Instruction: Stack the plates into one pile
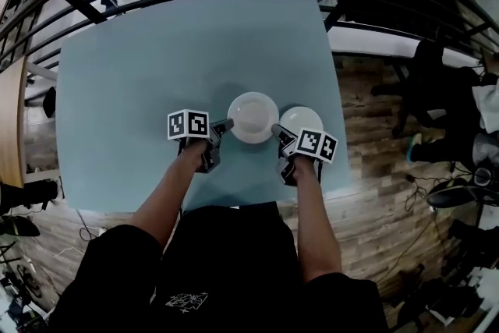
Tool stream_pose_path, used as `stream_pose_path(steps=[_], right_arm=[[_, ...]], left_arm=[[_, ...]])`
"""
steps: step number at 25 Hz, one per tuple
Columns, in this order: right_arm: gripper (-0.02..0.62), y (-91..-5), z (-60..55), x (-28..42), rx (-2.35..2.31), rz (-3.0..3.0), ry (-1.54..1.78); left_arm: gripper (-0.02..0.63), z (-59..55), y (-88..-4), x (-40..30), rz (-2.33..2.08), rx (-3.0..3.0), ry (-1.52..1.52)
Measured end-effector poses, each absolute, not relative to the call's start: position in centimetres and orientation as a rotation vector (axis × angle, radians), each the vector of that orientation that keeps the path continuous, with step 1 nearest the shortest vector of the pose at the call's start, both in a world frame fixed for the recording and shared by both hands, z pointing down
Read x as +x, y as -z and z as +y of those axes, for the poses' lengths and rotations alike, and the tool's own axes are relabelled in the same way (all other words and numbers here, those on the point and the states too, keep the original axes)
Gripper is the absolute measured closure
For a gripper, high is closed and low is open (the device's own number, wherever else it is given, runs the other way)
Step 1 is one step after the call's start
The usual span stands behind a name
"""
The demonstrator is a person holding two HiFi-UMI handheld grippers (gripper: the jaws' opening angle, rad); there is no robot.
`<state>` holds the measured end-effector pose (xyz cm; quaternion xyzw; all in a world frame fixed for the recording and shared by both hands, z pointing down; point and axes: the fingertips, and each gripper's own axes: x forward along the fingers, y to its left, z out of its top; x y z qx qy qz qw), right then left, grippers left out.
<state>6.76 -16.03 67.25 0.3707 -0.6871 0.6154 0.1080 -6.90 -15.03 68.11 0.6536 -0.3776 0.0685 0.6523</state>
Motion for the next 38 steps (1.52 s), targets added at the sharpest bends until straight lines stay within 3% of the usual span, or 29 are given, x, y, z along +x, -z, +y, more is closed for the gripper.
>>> stream_pose_path(steps=[22,38], right_arm=[[0.565,-69.8,-14.5,23.7,1.317,-1.922,-1.913],[0.565,-71.1,-14.7,25.6,1.313,-1.904,-1.952]], left_arm=[[0.568,-15.6,-70.3,10.0,-0.696,1.586,-0.409],[0.568,-15.6,-71.0,11.9,-0.700,1.585,-0.465]])
